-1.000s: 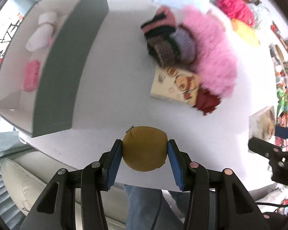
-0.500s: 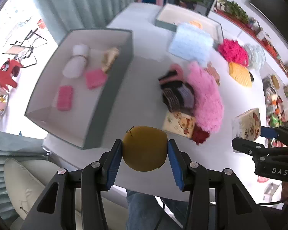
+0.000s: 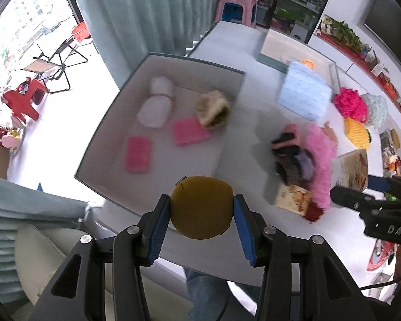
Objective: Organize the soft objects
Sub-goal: 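Carry the brown pad and cartoon snack box over the grey-green box with both tools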
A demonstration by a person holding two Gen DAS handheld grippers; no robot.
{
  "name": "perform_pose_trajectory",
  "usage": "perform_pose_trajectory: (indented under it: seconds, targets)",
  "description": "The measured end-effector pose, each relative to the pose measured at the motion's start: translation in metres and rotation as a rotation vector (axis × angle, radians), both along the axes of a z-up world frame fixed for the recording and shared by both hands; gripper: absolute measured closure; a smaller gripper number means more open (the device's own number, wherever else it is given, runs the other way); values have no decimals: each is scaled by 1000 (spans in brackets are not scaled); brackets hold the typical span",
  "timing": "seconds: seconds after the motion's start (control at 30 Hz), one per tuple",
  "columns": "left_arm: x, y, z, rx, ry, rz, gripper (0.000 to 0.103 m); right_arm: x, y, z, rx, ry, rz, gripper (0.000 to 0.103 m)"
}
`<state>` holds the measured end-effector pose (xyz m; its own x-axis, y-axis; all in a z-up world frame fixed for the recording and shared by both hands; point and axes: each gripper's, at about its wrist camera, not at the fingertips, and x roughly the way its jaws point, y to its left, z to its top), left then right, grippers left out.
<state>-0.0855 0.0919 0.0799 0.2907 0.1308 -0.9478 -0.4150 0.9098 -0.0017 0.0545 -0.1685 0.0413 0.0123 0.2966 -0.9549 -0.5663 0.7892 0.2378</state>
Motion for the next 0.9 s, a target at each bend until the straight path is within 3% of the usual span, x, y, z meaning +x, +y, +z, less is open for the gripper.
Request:
perform_pose_trajectory:
  seconds: [0.17,0.37,0.6,0.9]
  targets:
    - [11,42,0,16,13,-49,54,5,48,11,31,-7,-30,27]
    - [27,83,-14,-9,30,-36,54,17,108,22,36,-20,-26,27]
    - [42,108,-35,-45,47,-9,54,28,163,25,-5,-37,21,27]
    - [60,124,-54,-79,74,9,54,40,198,9,-70,-19,53,27]
